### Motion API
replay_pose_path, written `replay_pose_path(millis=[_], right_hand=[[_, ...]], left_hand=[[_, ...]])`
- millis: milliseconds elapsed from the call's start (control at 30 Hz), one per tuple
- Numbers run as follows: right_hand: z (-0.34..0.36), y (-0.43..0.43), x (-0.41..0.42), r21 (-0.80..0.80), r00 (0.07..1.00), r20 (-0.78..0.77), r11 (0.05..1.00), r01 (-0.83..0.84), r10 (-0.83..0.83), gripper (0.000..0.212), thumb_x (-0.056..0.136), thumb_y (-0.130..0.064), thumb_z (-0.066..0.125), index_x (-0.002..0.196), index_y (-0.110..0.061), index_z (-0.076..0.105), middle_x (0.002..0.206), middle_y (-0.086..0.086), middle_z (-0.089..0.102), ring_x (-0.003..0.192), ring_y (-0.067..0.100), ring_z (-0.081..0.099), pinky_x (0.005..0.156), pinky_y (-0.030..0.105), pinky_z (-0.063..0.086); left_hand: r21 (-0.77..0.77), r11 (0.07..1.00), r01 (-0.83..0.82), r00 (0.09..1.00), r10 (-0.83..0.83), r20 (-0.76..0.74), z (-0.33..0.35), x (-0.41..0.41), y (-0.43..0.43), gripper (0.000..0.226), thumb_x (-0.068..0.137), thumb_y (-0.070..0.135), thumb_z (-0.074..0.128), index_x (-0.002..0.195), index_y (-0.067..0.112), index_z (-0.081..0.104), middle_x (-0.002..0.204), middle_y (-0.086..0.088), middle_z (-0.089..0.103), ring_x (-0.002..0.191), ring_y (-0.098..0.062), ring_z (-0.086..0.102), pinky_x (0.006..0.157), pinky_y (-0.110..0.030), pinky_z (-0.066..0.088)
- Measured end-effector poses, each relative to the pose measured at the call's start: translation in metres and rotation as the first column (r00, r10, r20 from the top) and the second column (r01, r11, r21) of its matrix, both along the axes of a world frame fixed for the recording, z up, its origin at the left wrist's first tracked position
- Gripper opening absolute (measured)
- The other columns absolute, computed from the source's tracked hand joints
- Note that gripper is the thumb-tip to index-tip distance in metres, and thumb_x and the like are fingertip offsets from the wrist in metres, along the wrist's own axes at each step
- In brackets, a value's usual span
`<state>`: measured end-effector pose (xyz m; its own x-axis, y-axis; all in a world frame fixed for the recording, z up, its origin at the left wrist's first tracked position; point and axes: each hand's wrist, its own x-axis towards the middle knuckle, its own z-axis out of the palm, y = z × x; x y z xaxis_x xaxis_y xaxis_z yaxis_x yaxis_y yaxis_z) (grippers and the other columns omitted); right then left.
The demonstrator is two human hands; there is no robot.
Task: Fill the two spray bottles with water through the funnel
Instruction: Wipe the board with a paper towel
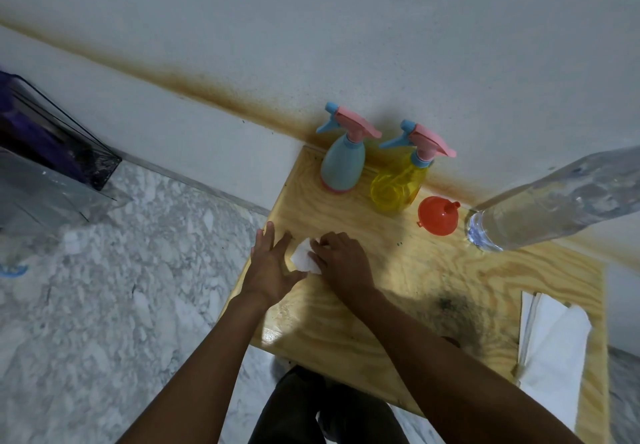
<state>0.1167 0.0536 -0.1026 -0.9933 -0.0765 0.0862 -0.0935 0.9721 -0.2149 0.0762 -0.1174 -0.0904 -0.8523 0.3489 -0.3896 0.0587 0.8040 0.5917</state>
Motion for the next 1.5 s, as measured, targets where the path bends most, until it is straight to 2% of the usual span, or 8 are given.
replay_pose_path(millis=[300,667,767,867,1067,1267,1400,1500], right_hand=[[0.007,0.029,-0.021,0.065,0.992,0.030,0.990,0.123,-0.125,0.034,0.085,-0.036,0.050,0.103,-0.022,0.075,0.086,0.003,0.067,0.076,0.026,0.062,0.060,0.034,0.048],[0.021,0.034,0.057,0.068,0.962,0.152,0.974,0.218,-0.226,0.027,0.091,-0.033,0.054,0.102,-0.021,0.075,0.086,0.003,0.066,0.077,0.026,0.064,0.058,0.035,0.049],[0.036,0.036,0.066,-0.008,0.918,0.319,0.968,0.251,-0.235,0.030,0.100,-0.037,0.048,0.112,-0.024,0.072,0.104,0.002,0.064,0.095,0.023,0.062,0.076,0.035,0.047],[0.052,0.045,0.071,-0.070,0.868,0.408,0.939,0.338,-0.282,0.034,0.101,-0.042,0.043,0.111,-0.025,0.071,0.107,-0.001,0.062,0.099,0.019,0.061,0.075,0.031,0.045],[0.093,0.079,0.094,-0.185,0.829,0.297,0.823,0.537,-0.474,0.027,0.097,-0.042,0.050,0.106,-0.027,0.071,0.103,-0.005,0.064,0.095,0.017,0.062,0.070,0.028,0.042],[0.125,0.120,0.135,-0.236,0.778,0.211,0.741,0.628,-0.592,0.027,0.096,-0.044,0.050,0.108,-0.033,0.071,0.103,-0.007,0.066,0.093,0.016,0.062,0.069,0.030,0.046],[0.142,0.154,0.178,-0.242,0.723,0.188,0.682,0.691,-0.665,0.026,0.097,-0.045,0.046,0.087,-0.032,0.066,0.090,-0.011,0.061,0.085,0.014,0.058,0.058,0.028,0.034],[0.150,0.179,0.221,-0.274,0.658,0.142,0.610,0.744,-0.739,0.028,0.097,-0.047,0.045,0.092,-0.031,0.068,0.088,-0.014,0.059,0.083,0.011,0.056,0.060,0.028,0.033]], left_hand=[[-0.022,1.000,0.014,1.000,-0.014,0.002,-0.001,0.000,-0.001,0.091,0.082,0.044,0.075,0.155,0.021,0.025,0.165,-0.006,-0.010,0.151,-0.027,-0.016,0.122,-0.044,0.003],[-0.220,0.969,0.109,0.994,-0.109,0.014,0.000,-0.003,-0.001,0.096,0.085,0.063,0.060,0.157,0.024,0.011,0.164,-0.004,-0.016,0.151,-0.026,-0.016,0.122,-0.039,0.008],[-0.265,0.955,0.135,0.988,-0.151,-0.044,0.006,-0.001,0.001,0.095,0.084,0.064,0.060,0.156,0.019,0.016,0.164,-0.011,-0.004,0.151,-0.032,-0.004,0.121,-0.041,0.016],[-0.292,0.947,0.133,0.983,-0.164,-0.085,0.018,-0.001,0.003,0.087,0.082,0.063,0.061,0.149,0.015,0.031,0.158,-0.015,0.016,0.146,-0.037,0.015,0.114,-0.044,0.030],[-0.012,0.998,0.059,0.994,-0.060,-0.095,0.061,0.015,0.033,0.058,0.082,0.048,0.069,0.131,0.019,0.056,0.134,-0.001,0.054,0.126,-0.025,0.051,0.098,-0.038,0.046],[0.247,0.945,0.213,0.976,-0.191,-0.109,0.103,0.045,0.100,0.047,0.080,0.036,0.075,0.122,0.017,0.064,0.123,0.001,0.062,0.114,-0.016,0.058,0.094,-0.029,0.048],[0.299,0.911,0.285,0.956,-0.248,-0.158,0.124,0.081,0.153,0.040,0.082,0.033,0.074,0.119,0.019,0.065,0.119,0.003,0.064,0.107,-0.016,0.059,0.089,-0.029,0.048],[0.311,0.885,0.345,0.938,-0.316,-0.143,0.132,0.115,0.192,0.040,0.082,0.033,0.074,0.119,0.021,0.065,0.117,0.005,0.064,0.105,-0.013,0.059,0.089,-0.028,0.048]])
